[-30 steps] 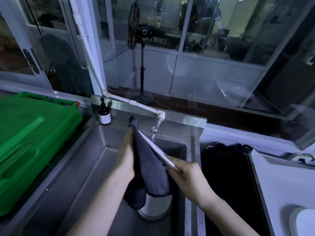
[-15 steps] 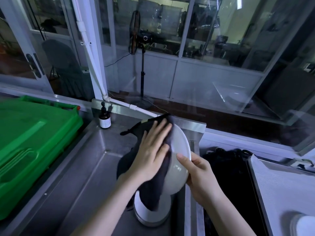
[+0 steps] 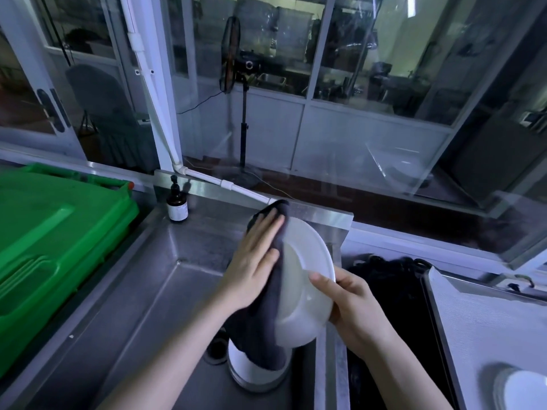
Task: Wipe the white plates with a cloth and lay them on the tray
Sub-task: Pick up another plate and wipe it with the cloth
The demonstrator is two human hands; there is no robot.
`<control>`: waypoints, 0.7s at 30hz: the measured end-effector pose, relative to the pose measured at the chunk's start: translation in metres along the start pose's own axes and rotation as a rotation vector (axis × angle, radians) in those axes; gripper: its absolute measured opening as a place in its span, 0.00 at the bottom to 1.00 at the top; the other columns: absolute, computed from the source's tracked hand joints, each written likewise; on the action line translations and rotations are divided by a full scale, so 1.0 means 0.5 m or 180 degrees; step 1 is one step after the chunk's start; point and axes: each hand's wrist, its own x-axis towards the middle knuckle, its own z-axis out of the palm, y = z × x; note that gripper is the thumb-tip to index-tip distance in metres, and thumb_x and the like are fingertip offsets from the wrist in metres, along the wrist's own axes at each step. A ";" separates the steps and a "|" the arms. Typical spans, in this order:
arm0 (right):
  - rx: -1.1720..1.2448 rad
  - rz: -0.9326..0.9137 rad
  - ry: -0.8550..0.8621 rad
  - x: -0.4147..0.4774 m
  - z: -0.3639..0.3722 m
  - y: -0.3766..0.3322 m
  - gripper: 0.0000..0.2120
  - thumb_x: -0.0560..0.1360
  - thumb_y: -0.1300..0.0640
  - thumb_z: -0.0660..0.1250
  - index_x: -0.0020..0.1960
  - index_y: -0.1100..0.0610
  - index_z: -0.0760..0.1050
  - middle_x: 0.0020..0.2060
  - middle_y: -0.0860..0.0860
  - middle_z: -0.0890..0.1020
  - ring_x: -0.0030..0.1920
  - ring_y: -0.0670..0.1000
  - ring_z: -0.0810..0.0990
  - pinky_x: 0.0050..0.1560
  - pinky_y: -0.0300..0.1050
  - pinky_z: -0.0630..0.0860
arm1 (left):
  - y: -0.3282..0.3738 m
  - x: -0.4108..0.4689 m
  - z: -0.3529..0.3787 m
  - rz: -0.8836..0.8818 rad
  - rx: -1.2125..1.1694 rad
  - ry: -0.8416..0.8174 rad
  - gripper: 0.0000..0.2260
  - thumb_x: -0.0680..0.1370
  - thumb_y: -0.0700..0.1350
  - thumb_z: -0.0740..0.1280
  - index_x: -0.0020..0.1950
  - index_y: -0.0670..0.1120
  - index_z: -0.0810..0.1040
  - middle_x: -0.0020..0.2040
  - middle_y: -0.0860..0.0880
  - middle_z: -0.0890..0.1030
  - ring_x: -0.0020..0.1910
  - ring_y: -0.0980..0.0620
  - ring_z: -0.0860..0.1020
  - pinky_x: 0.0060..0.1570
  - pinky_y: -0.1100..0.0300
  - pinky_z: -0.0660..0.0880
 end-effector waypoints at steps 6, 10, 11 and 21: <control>0.0617 0.0038 0.0225 -0.010 -0.039 -0.010 0.11 0.74 0.57 0.70 0.53 0.58 0.85 0.53 0.61 0.85 0.51 0.57 0.85 0.47 0.48 0.83 | -0.003 -0.051 0.001 -0.0589 -0.0400 0.0327 0.24 0.81 0.50 0.51 0.76 0.62 0.51 0.80 0.60 0.52 0.79 0.57 0.49 0.77 0.43 0.51; 0.0921 -0.0047 0.0319 0.000 -0.037 -0.013 0.21 0.74 0.51 0.69 0.64 0.56 0.79 0.62 0.60 0.81 0.62 0.60 0.80 0.62 0.57 0.77 | 0.031 -0.080 0.016 -0.0410 -0.0175 0.0564 0.25 0.81 0.49 0.50 0.79 0.58 0.53 0.81 0.58 0.51 0.80 0.53 0.47 0.77 0.41 0.49; 0.1035 -0.0073 0.0340 0.005 -0.034 -0.014 0.23 0.75 0.50 0.67 0.68 0.57 0.77 0.64 0.60 0.80 0.65 0.61 0.78 0.66 0.59 0.74 | 0.044 -0.089 0.024 -0.0253 0.0071 0.0582 0.25 0.81 0.48 0.50 0.79 0.55 0.55 0.81 0.57 0.52 0.80 0.51 0.48 0.76 0.41 0.50; 0.1207 0.0015 0.0454 0.016 0.008 0.001 0.19 0.78 0.55 0.63 0.64 0.63 0.78 0.59 0.64 0.82 0.56 0.61 0.83 0.51 0.56 0.82 | 0.097 -0.024 0.023 0.0166 0.0989 0.0053 0.23 0.84 0.51 0.48 0.79 0.50 0.59 0.80 0.51 0.57 0.80 0.50 0.54 0.75 0.43 0.56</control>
